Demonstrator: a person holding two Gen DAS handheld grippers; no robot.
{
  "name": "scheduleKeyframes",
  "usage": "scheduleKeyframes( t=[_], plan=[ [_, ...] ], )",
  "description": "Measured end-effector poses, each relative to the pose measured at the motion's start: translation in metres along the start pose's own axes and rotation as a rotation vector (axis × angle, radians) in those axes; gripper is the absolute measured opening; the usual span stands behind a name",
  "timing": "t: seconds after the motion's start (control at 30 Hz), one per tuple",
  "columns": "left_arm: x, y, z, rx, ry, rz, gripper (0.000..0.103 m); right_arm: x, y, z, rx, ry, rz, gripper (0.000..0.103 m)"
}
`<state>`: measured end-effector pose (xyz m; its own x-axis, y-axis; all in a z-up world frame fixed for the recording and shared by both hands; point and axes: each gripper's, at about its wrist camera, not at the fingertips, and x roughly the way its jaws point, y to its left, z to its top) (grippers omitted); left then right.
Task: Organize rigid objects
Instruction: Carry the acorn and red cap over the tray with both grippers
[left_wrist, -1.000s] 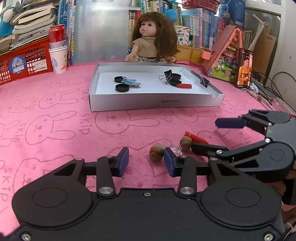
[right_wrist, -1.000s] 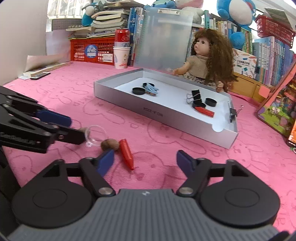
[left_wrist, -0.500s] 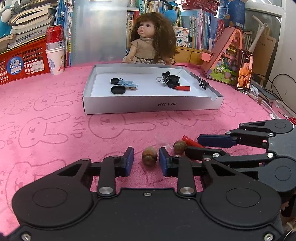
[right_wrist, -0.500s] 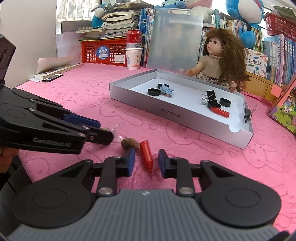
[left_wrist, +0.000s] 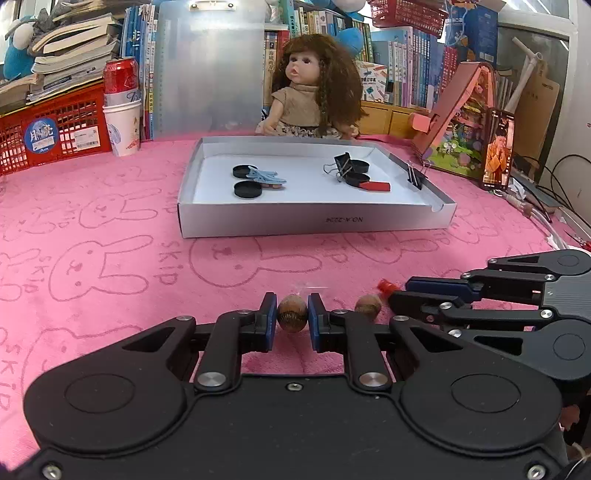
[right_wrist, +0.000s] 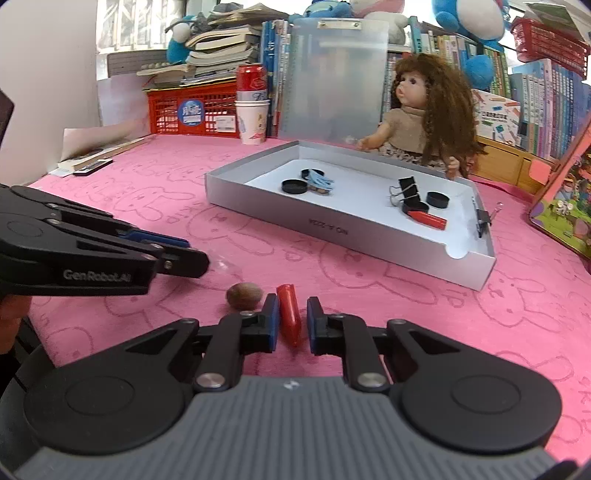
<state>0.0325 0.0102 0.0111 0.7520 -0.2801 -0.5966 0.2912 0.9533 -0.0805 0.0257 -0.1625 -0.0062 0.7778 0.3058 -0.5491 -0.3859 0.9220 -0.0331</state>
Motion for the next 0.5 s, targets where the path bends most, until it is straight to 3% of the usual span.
scheduleKeyframes(
  t=[0.5],
  plan=[
    [-0.001, 0.006, 0.007, -0.022, -0.013, 0.02, 0.017, -0.004, -0.017, 0.007, 0.072, -0.014, -0.078, 0.012]
  ],
)
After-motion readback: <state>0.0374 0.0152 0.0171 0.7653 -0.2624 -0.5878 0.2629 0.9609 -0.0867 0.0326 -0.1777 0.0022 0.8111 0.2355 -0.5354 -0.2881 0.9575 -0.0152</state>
